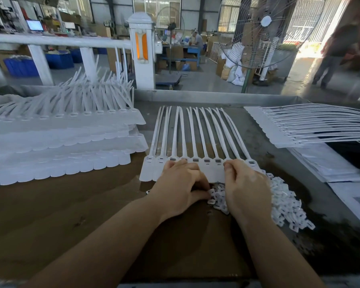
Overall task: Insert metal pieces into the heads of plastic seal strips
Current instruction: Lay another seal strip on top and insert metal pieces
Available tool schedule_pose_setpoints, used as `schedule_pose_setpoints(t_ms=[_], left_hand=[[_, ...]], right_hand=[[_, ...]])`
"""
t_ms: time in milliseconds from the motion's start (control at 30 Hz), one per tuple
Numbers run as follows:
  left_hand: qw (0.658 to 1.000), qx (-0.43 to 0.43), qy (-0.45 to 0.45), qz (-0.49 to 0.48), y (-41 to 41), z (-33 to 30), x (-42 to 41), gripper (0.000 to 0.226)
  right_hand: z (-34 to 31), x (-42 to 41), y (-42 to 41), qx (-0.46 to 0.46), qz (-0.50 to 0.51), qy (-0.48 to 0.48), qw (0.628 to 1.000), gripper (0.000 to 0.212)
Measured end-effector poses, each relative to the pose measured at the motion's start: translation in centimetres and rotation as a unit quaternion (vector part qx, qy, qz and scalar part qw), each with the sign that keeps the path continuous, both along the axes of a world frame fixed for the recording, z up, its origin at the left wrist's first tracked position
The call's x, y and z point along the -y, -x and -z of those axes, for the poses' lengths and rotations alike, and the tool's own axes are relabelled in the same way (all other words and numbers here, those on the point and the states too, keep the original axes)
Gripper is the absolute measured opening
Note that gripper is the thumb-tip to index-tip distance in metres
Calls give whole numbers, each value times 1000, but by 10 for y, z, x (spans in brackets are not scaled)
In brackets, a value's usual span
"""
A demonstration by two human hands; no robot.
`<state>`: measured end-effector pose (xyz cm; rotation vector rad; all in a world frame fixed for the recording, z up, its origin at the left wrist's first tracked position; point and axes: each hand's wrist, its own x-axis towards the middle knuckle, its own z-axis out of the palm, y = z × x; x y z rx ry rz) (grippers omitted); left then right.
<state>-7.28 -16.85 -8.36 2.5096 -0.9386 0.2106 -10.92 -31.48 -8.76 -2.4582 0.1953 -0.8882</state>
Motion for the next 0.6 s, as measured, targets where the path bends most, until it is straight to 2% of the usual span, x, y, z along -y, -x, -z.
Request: schedule_pose_setpoints(t_ms=[133, 233, 333, 600], left_hand=[[998, -55, 36, 5, 0, -1, -1, 8], [993, -96, 75, -2, -1, -3, -4, 22], [984, -124, 127, -14, -2, -4, -6, 26], [975, -147, 160, -38, -2, -7, -8, 18]], right_hand=[[0, 0, 1, -8, -5, 2, 1000, 21], [-1, 0, 2, -10, -7, 2, 1000, 22], [-1, 0, 2, -13, -15, -6, 1000, 22], [-1, 0, 2, -3, -32, -2, 999, 19]])
